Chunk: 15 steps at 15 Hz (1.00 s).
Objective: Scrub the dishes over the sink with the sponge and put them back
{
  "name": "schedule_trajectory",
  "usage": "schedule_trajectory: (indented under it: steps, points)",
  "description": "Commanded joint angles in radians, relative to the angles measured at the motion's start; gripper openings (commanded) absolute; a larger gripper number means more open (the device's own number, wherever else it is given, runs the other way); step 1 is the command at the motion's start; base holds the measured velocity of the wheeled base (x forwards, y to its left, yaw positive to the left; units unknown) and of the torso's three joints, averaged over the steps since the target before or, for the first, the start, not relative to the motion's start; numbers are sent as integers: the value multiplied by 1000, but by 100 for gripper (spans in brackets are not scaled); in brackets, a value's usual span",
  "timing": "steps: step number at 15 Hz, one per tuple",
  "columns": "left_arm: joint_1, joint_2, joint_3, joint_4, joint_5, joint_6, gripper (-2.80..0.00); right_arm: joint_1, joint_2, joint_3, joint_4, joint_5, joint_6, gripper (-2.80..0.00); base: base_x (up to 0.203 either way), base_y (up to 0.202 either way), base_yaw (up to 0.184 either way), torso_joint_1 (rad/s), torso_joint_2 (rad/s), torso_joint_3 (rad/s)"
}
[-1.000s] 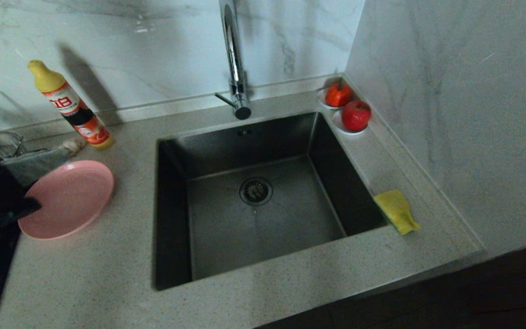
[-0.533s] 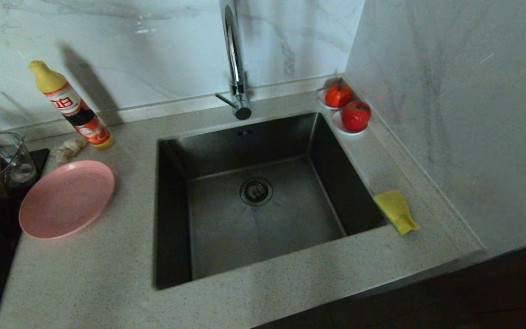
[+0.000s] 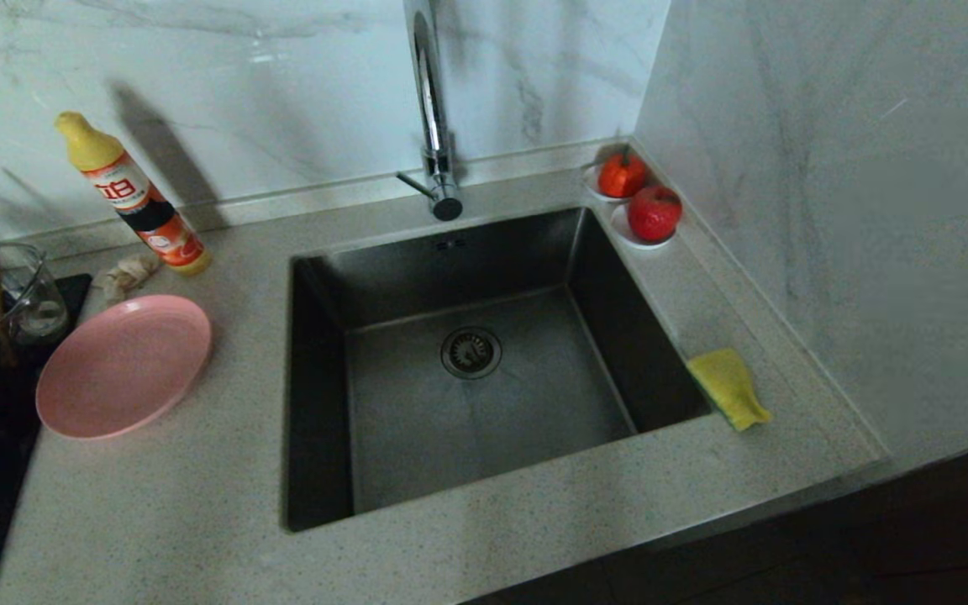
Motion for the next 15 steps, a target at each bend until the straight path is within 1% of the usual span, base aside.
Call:
schedule_trajectory:
  steps: [1,2,3,5,8,10,12,15]
  points:
    - [1,-37,95,-10,-81,46,-280,0,1,0,0,0,0,-280,0,0,0,0,0,0]
    - [2,-37,114,-16,-132,89,-280,0,1,0,0,0,-2,-280,0,0,0,0,0,0]
    - [2,-37,116,-20,-139,100,-280,0,1,0,2,0,-8,-280,0,0,0,0,0,0]
    - [2,-36,116,-19,-137,90,-280,0,1,0,2,0,-9,-280,0,0,0,0,0,0]
    - [2,-37,117,-23,-114,42,-280,0,1,0,0,-3,1,-280,0,0,0,0,0,0]
    - [2,-37,117,-23,-112,41,-280,0,1,-3,9,-9,-3,-280,0,0,0,0,0,0]
    - [2,-37,117,-23,-112,41,-280,0,1,0,0,-9,22,-280,0,0,0,0,0,0]
    - [2,-37,117,-23,-112,41,-280,0,1,0,-2,-9,29,-280,0,0,0,0,0,0]
